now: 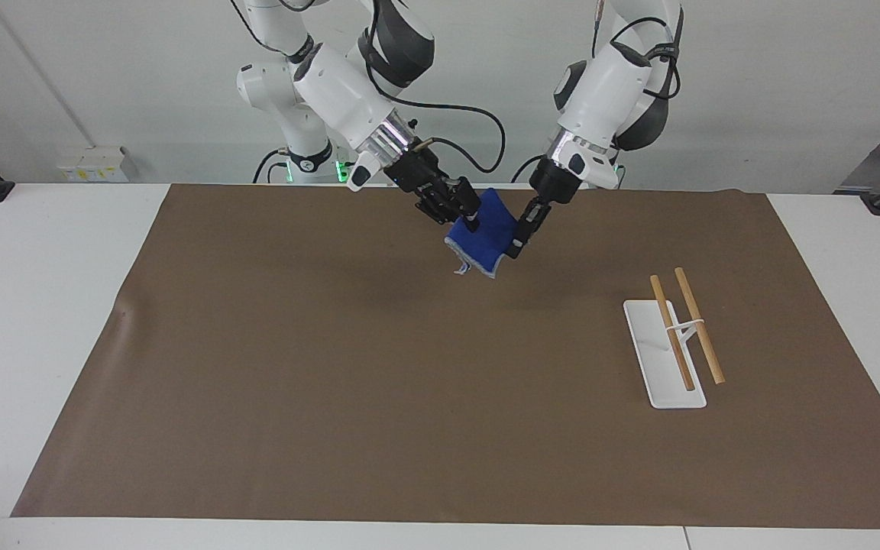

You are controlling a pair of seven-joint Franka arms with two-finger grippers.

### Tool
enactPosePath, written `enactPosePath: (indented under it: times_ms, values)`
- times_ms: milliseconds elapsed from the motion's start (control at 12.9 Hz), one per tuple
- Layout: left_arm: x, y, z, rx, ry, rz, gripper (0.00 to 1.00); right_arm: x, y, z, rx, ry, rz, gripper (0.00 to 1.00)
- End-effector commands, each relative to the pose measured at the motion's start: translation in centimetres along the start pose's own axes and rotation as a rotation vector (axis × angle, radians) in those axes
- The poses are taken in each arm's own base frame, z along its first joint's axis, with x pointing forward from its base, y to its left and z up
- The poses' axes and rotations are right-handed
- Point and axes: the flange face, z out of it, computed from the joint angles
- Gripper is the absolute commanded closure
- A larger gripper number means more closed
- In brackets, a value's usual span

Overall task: Right arm passes towel to left arm to hang
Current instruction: 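Carry the towel over the sticks with the left gripper while the right gripper withdraws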

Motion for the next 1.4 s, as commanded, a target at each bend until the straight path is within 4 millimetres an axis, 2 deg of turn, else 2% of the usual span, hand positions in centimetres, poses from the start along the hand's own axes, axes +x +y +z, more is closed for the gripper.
enactPosePath:
  times_ms: [0, 233, 388, 543, 698, 853, 1008, 1240, 1318]
  values:
    - [3.8, 0.0, -0.3, -0.008, 0.023, -0.021, 1.00, 0.4, 0.3, -0.6, -0.001, -0.002, 0.018, 0.00]
    - [8.3, -0.3, -1.4, -0.018, 0.069, -0.017, 1.00, 0.6, 1.1, -1.2, -0.014, 0.012, 0.012, 0.00]
    - [12.6, -1.2, -2.6, -0.018, 0.111, -0.015, 1.00, 1.4, 1.8, -2.3, -0.072, 0.052, -0.055, 0.00]
    - [17.4, -2.7, -4.1, -0.023, 0.162, -0.095, 1.00, 2.5, 2.5, -4.5, -0.165, 0.040, -0.105, 0.00]
    - [21.5, -4.4, -4.9, -0.019, 0.198, -0.165, 1.00, 2.8, 3.0, -6.6, -0.286, 0.040, -0.182, 0.00]
    - [25.5, -6.5, -4.7, 0.000, 0.223, -0.204, 1.00, 2.2, 3.5, -8.8, -0.405, 0.035, -0.244, 0.00]
    - [28.5, -8.3, -4.7, 0.017, 0.242, -0.203, 1.00, 2.3, 3.6, -10.6, -0.513, 0.031, -0.284, 0.00]
    - [31.3, -10.0, -4.7, 0.016, 0.266, -0.251, 1.00, 3.0, 4.0, -11.8, -0.667, 0.052, -0.407, 0.00]
    - [32.2, -10.5, -5.1, 0.010, 0.280, -0.268, 1.00, 3.9, 3.8, -12.7, -0.678, 0.054, -0.407, 0.00]
